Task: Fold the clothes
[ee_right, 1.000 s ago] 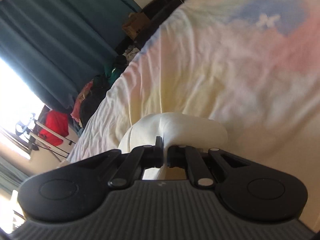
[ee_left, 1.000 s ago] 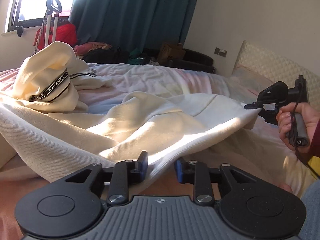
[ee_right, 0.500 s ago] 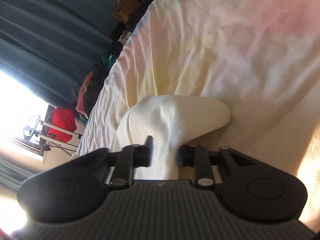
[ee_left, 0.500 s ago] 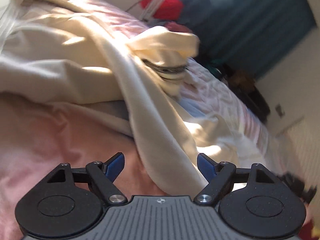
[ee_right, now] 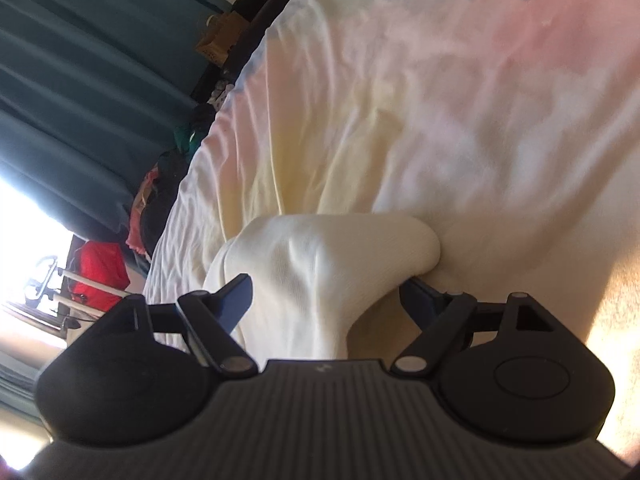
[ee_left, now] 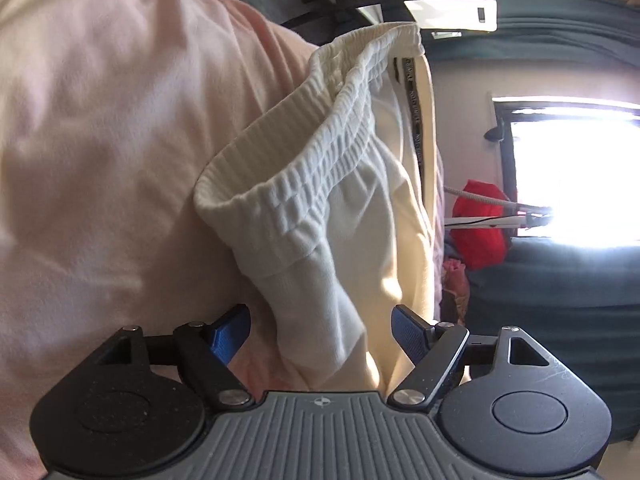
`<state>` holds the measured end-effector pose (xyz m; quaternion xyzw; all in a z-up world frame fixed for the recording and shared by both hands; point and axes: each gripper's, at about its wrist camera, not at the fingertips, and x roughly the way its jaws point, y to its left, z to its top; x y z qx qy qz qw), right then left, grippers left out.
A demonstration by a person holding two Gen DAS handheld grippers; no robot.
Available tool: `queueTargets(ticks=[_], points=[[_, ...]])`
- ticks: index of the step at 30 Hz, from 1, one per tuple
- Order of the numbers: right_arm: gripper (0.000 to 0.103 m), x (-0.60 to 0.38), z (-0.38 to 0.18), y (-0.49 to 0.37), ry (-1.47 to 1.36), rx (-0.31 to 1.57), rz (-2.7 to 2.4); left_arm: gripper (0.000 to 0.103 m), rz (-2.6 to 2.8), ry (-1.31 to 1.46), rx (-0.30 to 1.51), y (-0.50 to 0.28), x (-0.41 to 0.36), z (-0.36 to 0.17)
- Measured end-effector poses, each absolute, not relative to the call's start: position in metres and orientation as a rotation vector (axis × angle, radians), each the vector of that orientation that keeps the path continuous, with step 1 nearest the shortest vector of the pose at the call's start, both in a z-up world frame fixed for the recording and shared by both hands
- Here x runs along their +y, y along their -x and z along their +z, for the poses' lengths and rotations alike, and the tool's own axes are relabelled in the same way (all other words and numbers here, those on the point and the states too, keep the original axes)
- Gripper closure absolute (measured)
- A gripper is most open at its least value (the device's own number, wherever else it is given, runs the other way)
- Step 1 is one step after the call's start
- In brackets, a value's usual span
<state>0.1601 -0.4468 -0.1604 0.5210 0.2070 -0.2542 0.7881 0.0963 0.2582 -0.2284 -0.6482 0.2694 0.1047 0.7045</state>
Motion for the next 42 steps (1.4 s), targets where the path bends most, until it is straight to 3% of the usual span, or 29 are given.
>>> queueTargets(ticks=[4,5,8,10,12,16,21,24,26,28,37,42], points=[[0.024,-0.452,-0.165,-0.165,-1.132,0.448,-0.542,0.026,0.191,1.470,0.622,-0.112,0.265,-0.231],[0.025,-0.452,-0.166,-0.166,-1.130,0.453,-0.535,0.031,0.184,1.469,0.645,-0.118,0.267,-0.235],[0.025,-0.449,-0.165,-0.172,-1.111,0.479,-0.491,0.063,0.212,1.470,0.712,-0.131,0.272,-0.247],[0.026,-0.448,-0.164,-0.173,-1.094,0.489,-0.493,0.073,0.237,1.479,0.705,-0.131,0.278,-0.249],[0.035,-0.450,-0.164,-0.172,-1.082,0.496,-0.510,0.086,0.267,1.379,0.666,-0.124,0.272,-0.232],[0.060,-0.454,-0.167,-0.170,-1.060,0.528,-0.556,0.088,0.186,1.288,0.499,-0.095,0.258,-0.182],[0.062,-0.460,-0.172,-0.164,-1.103,0.520,-0.554,0.092,0.101,1.465,0.235,-0.035,0.278,-0.159],[0.072,-0.461,-0.171,-0.162,-1.102,0.521,-0.550,0.092,0.141,1.515,0.214,-0.012,0.302,-0.160],[0.089,-0.462,-0.170,-0.160,-1.098,0.513,-0.544,0.092,0.189,1.544,0.231,-0.004,0.314,-0.166],[0.094,-0.462,-0.166,-0.156,-1.103,0.489,-0.549,0.092,0.237,1.586,0.251,-0.001,0.317,-0.177],[0.097,-0.444,-0.098,-0.114,-0.732,0.184,-0.796,0.091,0.259,1.548,0.283,0.045,0.351,-0.187],[0.096,-0.455,-0.112,-0.107,-0.808,0.348,-0.976,0.090,0.365,1.462,0.398,0.045,0.345,-0.182]])
